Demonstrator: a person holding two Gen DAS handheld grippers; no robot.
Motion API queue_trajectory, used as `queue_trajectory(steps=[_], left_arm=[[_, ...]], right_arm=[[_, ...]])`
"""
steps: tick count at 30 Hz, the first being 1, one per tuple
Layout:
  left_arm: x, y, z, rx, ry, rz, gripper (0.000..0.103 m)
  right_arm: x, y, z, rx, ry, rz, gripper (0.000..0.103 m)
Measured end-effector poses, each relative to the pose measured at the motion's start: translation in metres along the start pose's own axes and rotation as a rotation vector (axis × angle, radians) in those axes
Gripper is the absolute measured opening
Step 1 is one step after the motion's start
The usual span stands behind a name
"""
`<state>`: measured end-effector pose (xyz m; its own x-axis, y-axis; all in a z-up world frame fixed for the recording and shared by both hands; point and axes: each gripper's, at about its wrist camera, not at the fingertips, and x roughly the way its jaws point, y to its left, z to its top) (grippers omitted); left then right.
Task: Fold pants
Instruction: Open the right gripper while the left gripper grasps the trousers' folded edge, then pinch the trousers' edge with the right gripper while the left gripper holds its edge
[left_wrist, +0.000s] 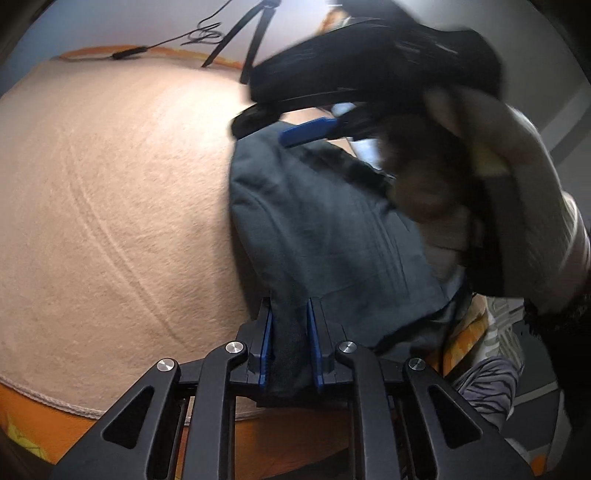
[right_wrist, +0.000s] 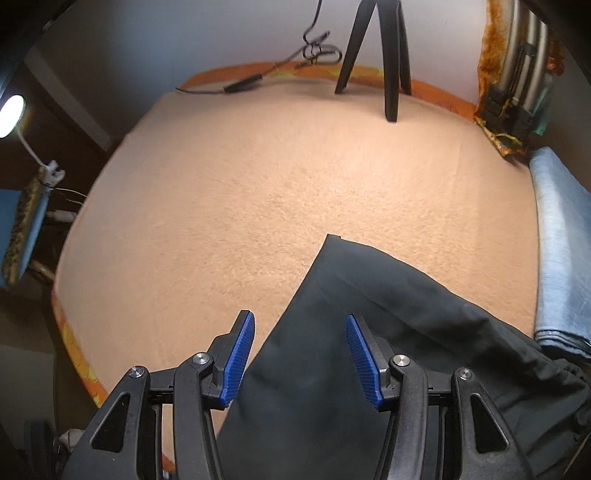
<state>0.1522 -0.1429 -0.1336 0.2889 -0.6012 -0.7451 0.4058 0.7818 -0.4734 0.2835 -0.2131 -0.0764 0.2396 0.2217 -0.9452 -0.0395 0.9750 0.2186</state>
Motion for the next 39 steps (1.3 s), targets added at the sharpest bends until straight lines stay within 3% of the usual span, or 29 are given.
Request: queue_trajectory(steps=[9, 12, 17, 19, 23, 24, 26, 29, 33, 34, 35, 39], left_arm=[[0.002, -0.013, -0.001, 0.032, -0.001, -0.013, 0.015], [0.002, -0.014, -0.001, 0.037, -0.006, -0.009, 0.015], [0.002, -0.016, -0.003, 0.053, -0.003, 0.009, 0.015], [0.003, -0.018, -0.003, 0.064, -0.002, 0.025, 0.015], [0.007, -0.022, -0.003, 0.073, -0.005, 0.066, 0.018], [0.008, -0.022, -0.003, 0.078, -0.005, 0.081, 0.022], [0.010, -0.020, -0.003, 0.082, 0.000, 0.117, 0.039], [0.018, -0.017, -0.004, 0.069, 0.016, 0.141, 0.039], [0.021, -0.004, -0.001, 0.023, 0.026, 0.119, 0.039], [0.020, -0.003, -0.001, 0.014, 0.022, 0.108, 0.032], [0.020, -0.002, 0.000, 0.007, 0.019, 0.094, 0.017], [0.012, -0.008, 0.003, 0.020, -0.003, 0.061, 0.009]], right_arm=[[0.029, 0.030, 0.007, -0.097, 0.082, -0.151, 0.055], [0.035, 0.032, 0.007, -0.140, 0.124, -0.143, 0.052], [0.040, 0.030, 0.007, -0.151, 0.138, -0.163, 0.039], [0.038, 0.027, 0.007, -0.151, 0.135, -0.173, 0.026], [0.032, 0.015, 0.007, -0.134, 0.125, -0.144, 0.008], [0.031, 0.012, 0.008, -0.127, 0.121, -0.135, 0.007], [0.025, 0.005, 0.006, -0.106, 0.107, -0.105, 0.004], [0.016, -0.003, 0.007, -0.087, 0.092, -0.072, 0.002], [0.002, -0.015, 0.005, -0.067, 0.064, -0.033, 0.001], [-0.001, -0.018, 0.005, -0.058, 0.054, -0.022, 0.001], [-0.004, -0.020, 0.004, -0.054, 0.047, -0.012, 0.001], [-0.023, -0.032, 0.001, -0.025, 0.005, 0.037, 0.000]])
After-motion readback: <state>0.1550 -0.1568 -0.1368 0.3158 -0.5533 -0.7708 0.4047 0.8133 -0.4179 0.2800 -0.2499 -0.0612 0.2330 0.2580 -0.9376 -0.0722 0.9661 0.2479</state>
